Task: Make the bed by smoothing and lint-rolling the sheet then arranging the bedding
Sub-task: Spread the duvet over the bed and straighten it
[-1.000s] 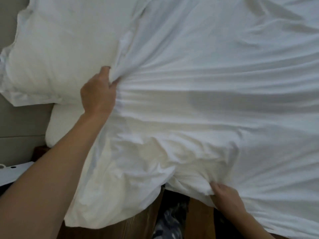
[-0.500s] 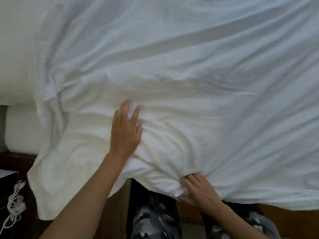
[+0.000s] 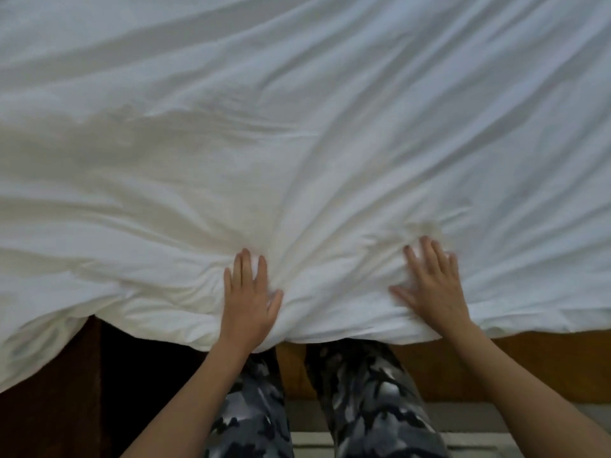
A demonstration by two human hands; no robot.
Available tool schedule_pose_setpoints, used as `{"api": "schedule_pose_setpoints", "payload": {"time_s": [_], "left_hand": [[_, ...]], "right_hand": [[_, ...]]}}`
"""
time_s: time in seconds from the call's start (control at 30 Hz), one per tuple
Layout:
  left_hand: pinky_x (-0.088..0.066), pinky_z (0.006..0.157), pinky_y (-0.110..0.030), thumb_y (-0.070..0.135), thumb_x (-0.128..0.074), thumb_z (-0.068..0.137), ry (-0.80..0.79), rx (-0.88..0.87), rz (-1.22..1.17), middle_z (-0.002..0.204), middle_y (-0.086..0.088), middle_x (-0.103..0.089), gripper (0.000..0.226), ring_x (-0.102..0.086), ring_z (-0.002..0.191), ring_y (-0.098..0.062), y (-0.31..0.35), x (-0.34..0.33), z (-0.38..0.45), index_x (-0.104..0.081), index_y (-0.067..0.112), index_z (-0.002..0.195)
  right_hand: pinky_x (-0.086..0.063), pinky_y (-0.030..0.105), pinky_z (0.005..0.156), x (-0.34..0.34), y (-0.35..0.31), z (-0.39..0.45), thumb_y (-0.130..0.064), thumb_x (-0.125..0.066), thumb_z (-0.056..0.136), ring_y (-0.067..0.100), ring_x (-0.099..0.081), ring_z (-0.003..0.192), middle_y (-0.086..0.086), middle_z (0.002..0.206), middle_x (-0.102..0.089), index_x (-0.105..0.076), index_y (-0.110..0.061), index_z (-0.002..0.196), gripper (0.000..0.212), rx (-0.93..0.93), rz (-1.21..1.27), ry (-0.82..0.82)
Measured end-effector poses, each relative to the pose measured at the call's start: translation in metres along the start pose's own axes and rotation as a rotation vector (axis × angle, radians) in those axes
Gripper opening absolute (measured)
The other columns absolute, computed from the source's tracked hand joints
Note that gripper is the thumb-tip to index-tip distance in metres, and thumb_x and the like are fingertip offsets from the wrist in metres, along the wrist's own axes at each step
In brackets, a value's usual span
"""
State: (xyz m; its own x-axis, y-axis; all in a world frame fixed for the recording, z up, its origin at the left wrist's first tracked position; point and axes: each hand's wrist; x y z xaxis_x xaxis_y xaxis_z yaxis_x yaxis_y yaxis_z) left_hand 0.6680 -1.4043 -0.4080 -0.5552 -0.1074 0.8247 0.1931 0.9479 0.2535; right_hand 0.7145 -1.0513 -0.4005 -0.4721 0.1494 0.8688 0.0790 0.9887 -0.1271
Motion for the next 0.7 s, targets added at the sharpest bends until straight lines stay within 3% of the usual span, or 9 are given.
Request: {"api": "schedule_pose_setpoints", "payload": {"time_s": [0.07,0.23,0.33,0.53,0.7], "left_hand": [[-0.031,0.108,-0.062,0.038,-0.036,0.093,-0.001,-0.053,-0.020,0.151,-0.032,-0.025,0.063,-0.027,0.140,-0.045,0.032,-0.003,0.005,-0.034,0.003,0.145],[-0.017,0.115,-0.058,0.044,-0.037,0.095,0.074,-0.313,0.019,0.155,-0.027,-0.021,0.066,-0.020,0.145,-0.040,0.082,-0.012,0.040,-0.026,0.008,0.149],[-0.020,0.113,-0.062,0.053,-0.043,0.090,0.047,-0.444,0.094,0.154,-0.030,-0.022,0.077,-0.022,0.143,-0.043,0.107,-0.017,0.060,-0.024,0.005,0.148],[-0.026,0.109,-0.065,0.052,-0.037,0.094,0.087,-0.398,0.134,0.153,-0.033,-0.022,0.079,-0.024,0.142,-0.044,0.135,-0.019,0.085,-0.018,-0.001,0.149],[-0.029,0.109,-0.062,0.048,-0.040,0.093,0.135,-0.244,0.051,0.147,-0.032,-0.033,0.074,-0.032,0.136,-0.046,0.158,-0.020,0.089,-0.026,-0.002,0.146]], "right_hand": [[-0.031,0.063,0.103,0.003,0.029,-0.004,-0.068,-0.038,0.079,0.040,-0.028,0.139,0.024,0.153,-0.028,-0.032,-0.014,0.146,0.087,-0.137,0.002,-0.065],[-0.027,0.068,0.103,-0.013,0.045,0.006,-0.074,-0.035,0.075,0.039,-0.020,0.143,0.024,0.156,-0.019,-0.018,-0.016,0.151,0.097,-0.130,-0.008,-0.089],[-0.027,0.068,0.103,-0.016,0.044,0.006,-0.075,-0.035,0.073,0.039,-0.022,0.143,0.024,0.156,-0.020,-0.019,-0.015,0.150,0.099,-0.152,0.010,-0.097],[-0.030,0.067,0.101,-0.015,0.044,0.008,-0.076,-0.038,0.072,0.036,-0.022,0.142,0.022,0.155,-0.024,-0.025,-0.016,0.149,0.099,-0.165,0.037,-0.125],[-0.028,0.064,0.105,-0.014,0.047,0.009,-0.077,-0.039,0.071,0.033,-0.022,0.142,0.021,0.154,-0.028,-0.027,-0.019,0.149,0.098,-0.151,0.072,-0.139]]}}
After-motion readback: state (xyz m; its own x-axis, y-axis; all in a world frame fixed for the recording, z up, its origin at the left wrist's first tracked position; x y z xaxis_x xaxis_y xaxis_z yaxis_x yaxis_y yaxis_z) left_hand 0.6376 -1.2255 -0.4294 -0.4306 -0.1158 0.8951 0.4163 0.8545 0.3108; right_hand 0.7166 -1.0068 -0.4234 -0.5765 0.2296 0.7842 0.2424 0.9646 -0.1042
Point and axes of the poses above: each hand's wrist, its own z-axis towards the middle knuckle, its own x-axis out of the back of the hand, y = z × x
